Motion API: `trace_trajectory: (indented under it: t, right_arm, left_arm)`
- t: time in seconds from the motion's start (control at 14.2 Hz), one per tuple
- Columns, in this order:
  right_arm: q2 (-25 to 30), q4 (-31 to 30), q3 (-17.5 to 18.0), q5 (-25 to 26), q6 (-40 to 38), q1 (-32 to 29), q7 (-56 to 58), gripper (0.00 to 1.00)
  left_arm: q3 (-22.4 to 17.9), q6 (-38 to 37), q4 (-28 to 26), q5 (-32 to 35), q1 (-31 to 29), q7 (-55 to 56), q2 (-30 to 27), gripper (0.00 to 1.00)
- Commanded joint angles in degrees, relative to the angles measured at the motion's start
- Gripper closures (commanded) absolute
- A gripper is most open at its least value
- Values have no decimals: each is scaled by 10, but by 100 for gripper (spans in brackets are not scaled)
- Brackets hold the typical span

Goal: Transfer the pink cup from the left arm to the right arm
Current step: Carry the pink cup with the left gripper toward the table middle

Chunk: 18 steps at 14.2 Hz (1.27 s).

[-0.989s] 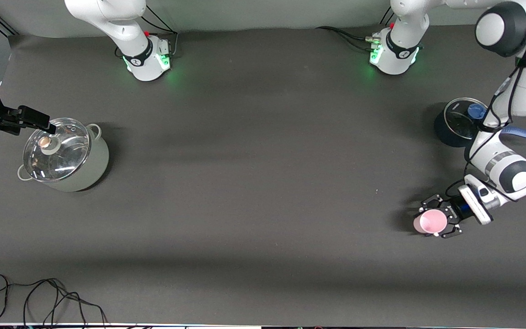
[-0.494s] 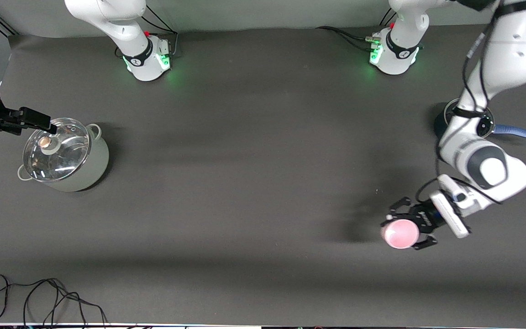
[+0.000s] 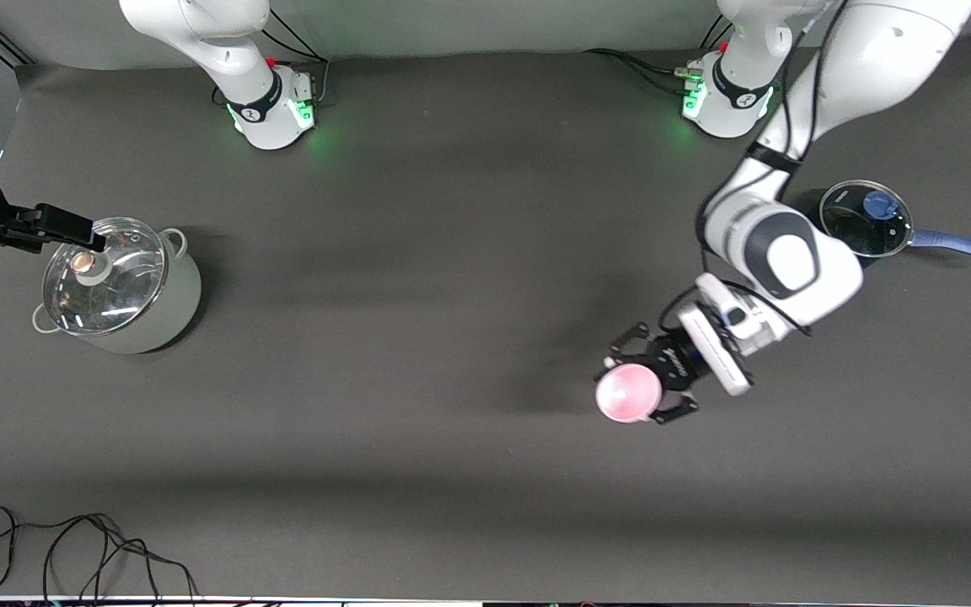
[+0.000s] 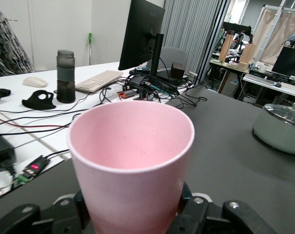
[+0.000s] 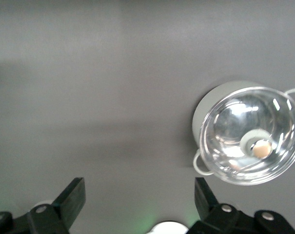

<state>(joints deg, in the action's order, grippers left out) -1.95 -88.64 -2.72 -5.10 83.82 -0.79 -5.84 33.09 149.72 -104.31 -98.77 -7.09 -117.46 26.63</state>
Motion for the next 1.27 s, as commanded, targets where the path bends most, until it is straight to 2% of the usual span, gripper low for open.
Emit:
trace_trajectory:
  t: [0.0, 0.14, 0.35, 0.49, 0.85, 1.2]
  right_arm:
    - [-2, 34, 10, -11, -27, 19, -123, 1]
    - [-5, 44, 11, -14, -32, 44, -201, 1]
    - [-6, 58, 11, -81, -31, 62, -354, 1]
    - [-15, 94, 22, -115, -31, 78, -442, 1]
    - [-71, 172, 23, -115, -31, 173, -628, 0]
    - [-142, 256, 23, -115, -24, 256, -752, 0]
  left_arm:
    - [57, 57, -14, -32, -3, 3, -27, 69]
    - [107, 116, -8, -41, -3, 3, -37, 69]
    - [164, 189, 9, -44, -1, 3, -38, 69]
    - [203, 265, 32, -45, 14, 4, -36, 69]
    - [204, 388, 88, -51, 118, 40, -32, 69]
    - [203, 442, 117, -49, 166, 63, -25, 70]
